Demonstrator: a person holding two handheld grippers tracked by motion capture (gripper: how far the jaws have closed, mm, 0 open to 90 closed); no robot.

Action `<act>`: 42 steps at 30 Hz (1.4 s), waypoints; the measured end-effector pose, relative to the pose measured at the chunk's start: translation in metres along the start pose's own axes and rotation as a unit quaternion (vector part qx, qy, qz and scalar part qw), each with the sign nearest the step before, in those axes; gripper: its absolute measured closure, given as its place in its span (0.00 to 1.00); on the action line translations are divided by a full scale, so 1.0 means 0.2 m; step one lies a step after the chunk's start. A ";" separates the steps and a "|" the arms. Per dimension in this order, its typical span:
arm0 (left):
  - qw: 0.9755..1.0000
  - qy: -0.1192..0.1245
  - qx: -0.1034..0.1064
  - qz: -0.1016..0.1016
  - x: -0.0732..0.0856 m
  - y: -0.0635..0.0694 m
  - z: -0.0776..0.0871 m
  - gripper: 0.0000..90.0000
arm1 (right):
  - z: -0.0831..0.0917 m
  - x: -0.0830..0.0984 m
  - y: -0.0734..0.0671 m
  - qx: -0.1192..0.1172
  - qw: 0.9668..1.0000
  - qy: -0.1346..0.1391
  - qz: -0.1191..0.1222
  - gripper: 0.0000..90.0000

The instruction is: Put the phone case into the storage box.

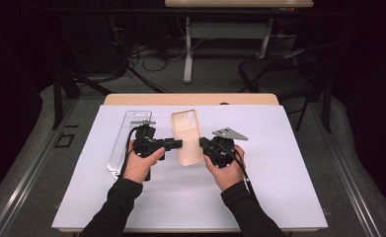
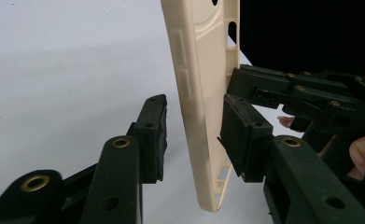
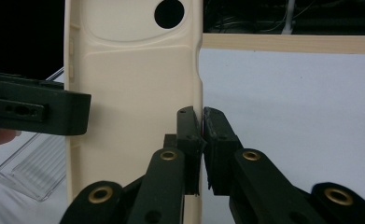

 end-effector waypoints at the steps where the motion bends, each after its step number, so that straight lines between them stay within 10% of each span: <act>1: 1.000 0.000 0.000 0.000 0.00 0.00 0.00 0.69 | 0.00 0.00 0.00 0.000 1.000 0.000 0.000 0.96; 42: 0.995 -0.018 0.051 0.082 0.03 -0.01 -0.01 0.89 | -0.01 0.02 -0.04 -0.012 1.000 0.000 0.005 0.96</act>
Point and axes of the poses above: each handheld gripper's, and its own axes: z roughly backward along the jaws, x roughly out of its underside, y roughly to its right, the point moved 10 cm from there along -z, roughly forward along the jaws, and after that the axes turned 12 degrees about -y, right-handed, at the moved point
